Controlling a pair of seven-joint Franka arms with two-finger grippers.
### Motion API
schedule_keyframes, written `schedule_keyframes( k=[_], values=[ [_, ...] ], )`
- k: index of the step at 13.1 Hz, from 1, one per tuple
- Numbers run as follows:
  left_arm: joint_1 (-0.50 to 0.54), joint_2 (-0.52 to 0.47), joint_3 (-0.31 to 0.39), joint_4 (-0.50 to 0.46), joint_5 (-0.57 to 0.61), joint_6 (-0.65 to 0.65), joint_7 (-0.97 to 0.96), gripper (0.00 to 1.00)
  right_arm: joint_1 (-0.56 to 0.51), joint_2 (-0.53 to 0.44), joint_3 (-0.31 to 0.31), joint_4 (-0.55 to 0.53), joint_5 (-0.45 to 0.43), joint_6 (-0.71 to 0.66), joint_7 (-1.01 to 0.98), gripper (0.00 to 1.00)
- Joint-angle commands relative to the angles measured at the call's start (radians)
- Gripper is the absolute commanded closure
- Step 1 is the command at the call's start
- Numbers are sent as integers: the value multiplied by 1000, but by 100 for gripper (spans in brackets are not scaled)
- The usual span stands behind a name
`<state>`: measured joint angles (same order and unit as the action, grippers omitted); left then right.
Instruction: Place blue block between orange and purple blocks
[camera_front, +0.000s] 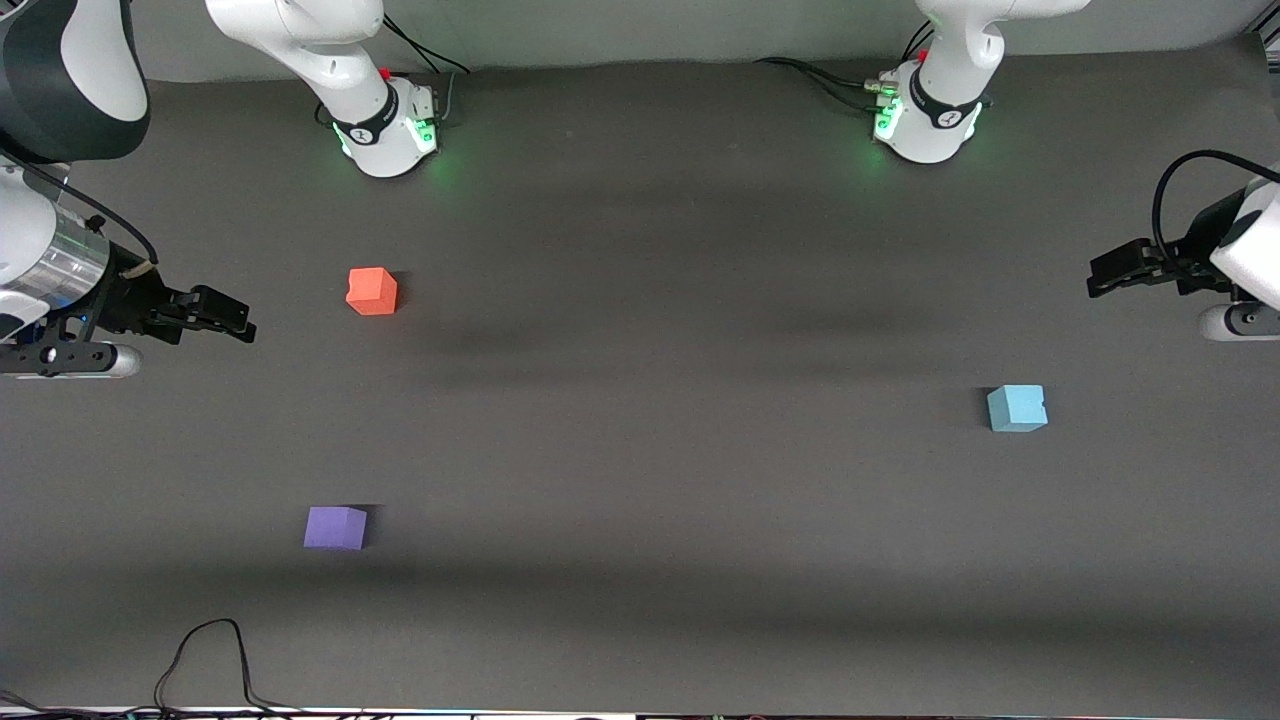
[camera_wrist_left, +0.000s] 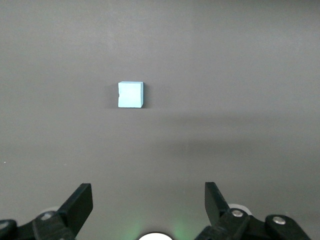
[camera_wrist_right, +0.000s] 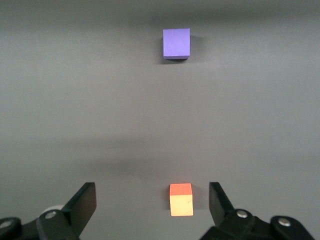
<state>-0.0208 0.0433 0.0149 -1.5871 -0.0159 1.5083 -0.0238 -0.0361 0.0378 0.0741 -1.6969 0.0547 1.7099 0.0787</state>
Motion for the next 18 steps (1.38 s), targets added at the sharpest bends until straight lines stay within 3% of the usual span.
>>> schedule_keyframes(
  k=[1, 5, 7, 14, 18],
  values=[
    [-5, 3, 7, 15, -13, -17, -2, 0, 2, 10, -2, 25, 1, 13, 15, 0],
    [-1, -2, 8, 9, -10, -25, 11, 0, 2, 14, -2, 29, -4, 14, 15, 0],
    [7, -26, 20, -28, 1, -25, 112, 0, 2, 14, -2, 26, -4, 14, 13, 0],
    [30, -184, 27, -257, 80, 98, 239, 0, 1, 14, -2, 26, -3, 14, 13, 0],
    [56, -126, 27, -277, 79, 170, 254, 0, 1, 14, -2, 25, -3, 14, 13, 0]
  ],
)
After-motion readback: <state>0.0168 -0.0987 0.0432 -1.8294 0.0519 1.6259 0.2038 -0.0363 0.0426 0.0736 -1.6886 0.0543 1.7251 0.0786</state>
